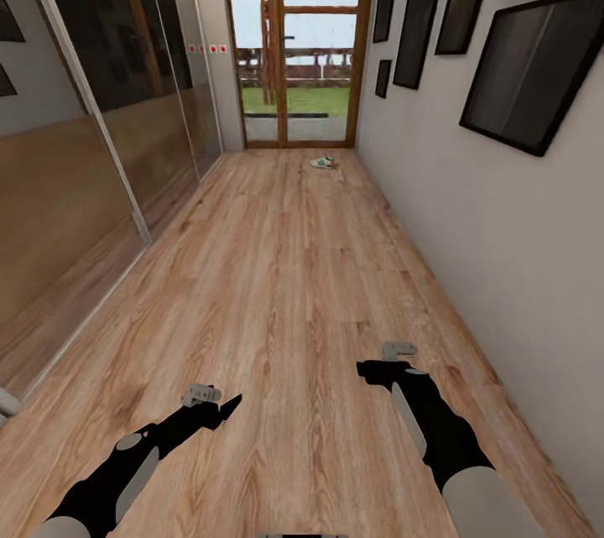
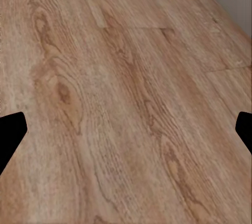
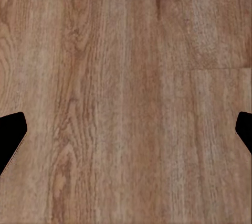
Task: Pick up the two gym shoes and the two sandals from the corridor floor and place them onto the hallstand (shoe rack) in the corridor, making sure they are on the rack and not on the floor. Arrange them so the two gym shoes are next to each other and the two sandals are next to each other.
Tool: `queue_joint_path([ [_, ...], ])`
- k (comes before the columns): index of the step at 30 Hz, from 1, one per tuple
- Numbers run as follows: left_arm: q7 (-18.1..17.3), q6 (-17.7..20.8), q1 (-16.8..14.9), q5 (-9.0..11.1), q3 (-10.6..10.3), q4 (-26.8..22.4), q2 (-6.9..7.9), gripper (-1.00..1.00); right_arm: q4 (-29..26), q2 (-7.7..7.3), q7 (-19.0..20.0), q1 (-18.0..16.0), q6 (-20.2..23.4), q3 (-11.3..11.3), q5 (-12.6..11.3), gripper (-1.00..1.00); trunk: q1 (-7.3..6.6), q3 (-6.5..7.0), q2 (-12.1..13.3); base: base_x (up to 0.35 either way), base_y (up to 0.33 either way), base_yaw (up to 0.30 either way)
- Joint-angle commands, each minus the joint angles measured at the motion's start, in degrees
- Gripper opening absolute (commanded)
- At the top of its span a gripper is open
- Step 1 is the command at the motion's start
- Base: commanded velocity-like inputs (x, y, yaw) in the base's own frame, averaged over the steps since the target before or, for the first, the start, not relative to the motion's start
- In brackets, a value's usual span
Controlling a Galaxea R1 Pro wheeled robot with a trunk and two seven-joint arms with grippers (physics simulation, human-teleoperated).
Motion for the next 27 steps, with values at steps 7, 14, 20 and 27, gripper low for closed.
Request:
queue_joint_path([
  [7, 0.05, -0.31, -0.05, 0.32, -0.33, 0.05, 0.07, 1.00, 0.02, -0.03, -0.38, -0.03, 0.24, 0.11, -0.49, 1.00, 0.02, 0.25, -0.02, 0.347, -0.063, 0.134],
  [14, 0.06, -0.31, -0.05, 0.33, -0.33, 0.05, 0.07, 1.00, 0.10, -0.02, -0.39, -0.02, 0.24, 0.11, -0.49, 1.00, 0.02, 0.30, -0.02, 0.347, -0.053, 0.023],
  [20, 0.05, -0.31, -0.05, 0.33, -0.33, 0.05, 0.07, 1.00, 0.10, -0.01, -0.40, -0.02, 0.24, 0.11, -0.49, 1.00, 0.02, 0.30, -0.02, 0.347, -0.062, 0.002],
  [27, 0.10, -0.31, -0.05, 0.33, -0.33, 0.05, 0.07, 1.00, 0.20, -0.04, -0.46, -0.02, 0.20, 0.11, -0.42, 1.00, 0.02, 0.30, -0.02, 0.347, -0.063, 0.000],
])
